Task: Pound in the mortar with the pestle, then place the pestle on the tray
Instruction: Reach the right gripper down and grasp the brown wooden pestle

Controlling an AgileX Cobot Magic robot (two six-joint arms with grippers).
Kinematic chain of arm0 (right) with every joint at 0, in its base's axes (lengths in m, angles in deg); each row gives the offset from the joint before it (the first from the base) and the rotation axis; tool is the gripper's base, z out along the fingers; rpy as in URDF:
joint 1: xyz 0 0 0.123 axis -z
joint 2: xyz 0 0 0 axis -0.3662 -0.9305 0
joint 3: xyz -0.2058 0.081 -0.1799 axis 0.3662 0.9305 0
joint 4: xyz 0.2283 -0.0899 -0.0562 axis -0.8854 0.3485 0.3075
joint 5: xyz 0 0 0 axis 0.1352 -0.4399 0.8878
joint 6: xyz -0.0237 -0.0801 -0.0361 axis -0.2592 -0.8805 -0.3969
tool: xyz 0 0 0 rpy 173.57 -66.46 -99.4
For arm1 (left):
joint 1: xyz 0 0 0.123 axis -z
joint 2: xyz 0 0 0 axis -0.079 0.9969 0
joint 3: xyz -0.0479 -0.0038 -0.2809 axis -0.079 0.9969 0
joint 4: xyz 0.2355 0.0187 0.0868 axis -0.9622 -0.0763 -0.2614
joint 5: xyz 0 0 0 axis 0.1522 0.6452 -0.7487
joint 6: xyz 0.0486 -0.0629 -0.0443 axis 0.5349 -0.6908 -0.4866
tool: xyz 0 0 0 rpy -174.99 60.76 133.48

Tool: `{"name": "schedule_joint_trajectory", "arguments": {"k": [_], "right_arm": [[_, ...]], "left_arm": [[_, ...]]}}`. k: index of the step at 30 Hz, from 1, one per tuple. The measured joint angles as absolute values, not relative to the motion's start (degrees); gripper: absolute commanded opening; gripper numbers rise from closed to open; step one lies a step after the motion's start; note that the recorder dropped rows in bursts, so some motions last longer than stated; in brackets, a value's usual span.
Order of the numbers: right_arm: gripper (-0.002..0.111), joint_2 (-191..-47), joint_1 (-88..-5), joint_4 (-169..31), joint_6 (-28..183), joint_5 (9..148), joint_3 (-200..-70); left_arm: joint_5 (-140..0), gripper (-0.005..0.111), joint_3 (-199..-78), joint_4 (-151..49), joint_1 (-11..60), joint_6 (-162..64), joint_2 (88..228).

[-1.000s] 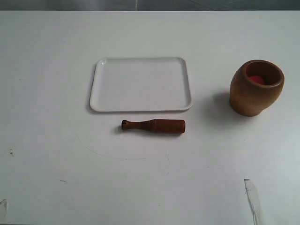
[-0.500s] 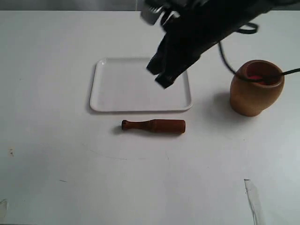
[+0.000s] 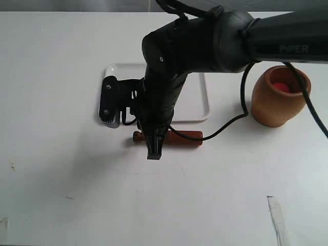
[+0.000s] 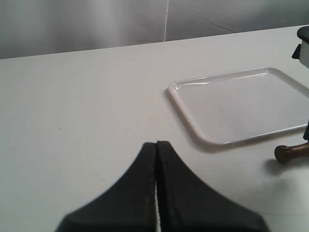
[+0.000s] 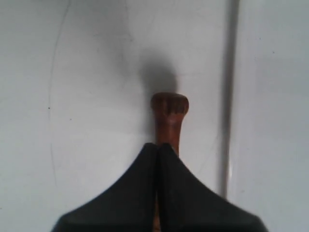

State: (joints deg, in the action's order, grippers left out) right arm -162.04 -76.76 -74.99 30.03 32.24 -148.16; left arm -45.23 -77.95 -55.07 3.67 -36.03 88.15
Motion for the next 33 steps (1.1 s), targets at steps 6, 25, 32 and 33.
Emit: {"name": "schedule_joint_trajectory", "arguments": {"k": [6,25,32,33], "right_arm": [[0.030,-162.04,-76.76,-80.44,30.03,31.63,-148.16],[0.050,-165.80,-76.76,-77.17,30.15,34.36,-148.16],[0.046,-167.82,-76.76,-76.82,30.25,35.40,-148.16],[0.045,-168.11,-76.76,-76.70,30.25,35.40,-148.27]], "left_arm": [[-45.23,0.000,-77.95,-55.07,3.67,-36.03,88.15],[-45.23,0.000,-77.95,-55.07,3.67,-36.03,88.15],[-45.23,0.000,-77.95,-55.07,3.67,-36.03,88.15],[-45.23,0.000,-77.95,-55.07,3.67,-36.03,88.15]]}}
